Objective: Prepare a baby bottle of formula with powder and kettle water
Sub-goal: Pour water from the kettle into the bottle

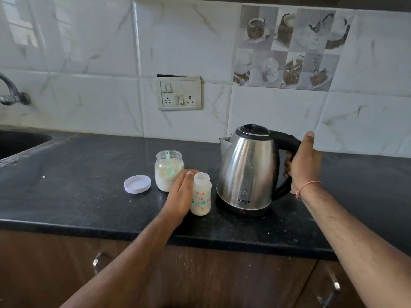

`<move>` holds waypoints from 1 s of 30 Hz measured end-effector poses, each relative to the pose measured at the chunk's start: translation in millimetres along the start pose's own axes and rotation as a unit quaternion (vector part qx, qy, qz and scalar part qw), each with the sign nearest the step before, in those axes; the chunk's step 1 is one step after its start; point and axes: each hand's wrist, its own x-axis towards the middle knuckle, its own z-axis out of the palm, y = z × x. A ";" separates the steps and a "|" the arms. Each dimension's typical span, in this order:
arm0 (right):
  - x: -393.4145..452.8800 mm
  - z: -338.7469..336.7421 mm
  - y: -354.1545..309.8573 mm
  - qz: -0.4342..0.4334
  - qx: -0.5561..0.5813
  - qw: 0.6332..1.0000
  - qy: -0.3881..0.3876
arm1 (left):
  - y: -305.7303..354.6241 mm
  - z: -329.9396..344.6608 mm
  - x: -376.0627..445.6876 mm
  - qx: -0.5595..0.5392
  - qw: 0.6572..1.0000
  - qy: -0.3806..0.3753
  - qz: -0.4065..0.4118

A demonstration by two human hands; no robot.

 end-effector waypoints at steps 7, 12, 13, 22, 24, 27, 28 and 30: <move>10.6 30.9 7.0 0.010 0.000 0.999 -0.035 | 1.1 -0.5 -0.2 -0.002 1.000 -0.002 -0.002; 15.6 53.9 8.6 0.015 0.009 0.998 -0.058 | -0.8 -1.2 1.2 -0.005 1.000 -0.009 0.001; 17.5 57.9 9.8 0.016 0.011 0.998 -0.063 | -1.3 -1.5 1.8 -0.005 1.000 -0.011 0.001; 26.3 71.2 14.5 0.022 0.017 0.995 -0.098 | -3.5 -0.8 5.3 -0.004 1.000 -0.016 0.002; 27.1 70.8 15.6 0.016 0.018 0.994 -0.107 | -3.3 -0.5 4.8 -0.004 1.000 -0.016 0.000; 29.9 68.5 17.7 0.004 0.017 0.992 -0.125 | -3.5 -0.9 4.3 -0.003 1.000 -0.017 0.001; 29.9 66.9 18.0 -0.004 0.011 0.991 -0.130 | -3.3 -1.2 4.1 -0.004 1.000 -0.017 0.002; 28.8 62.8 18.9 -0.022 -0.016 0.991 -0.135 | -2.7 -1.8 3.9 -0.003 1.000 -0.016 0.004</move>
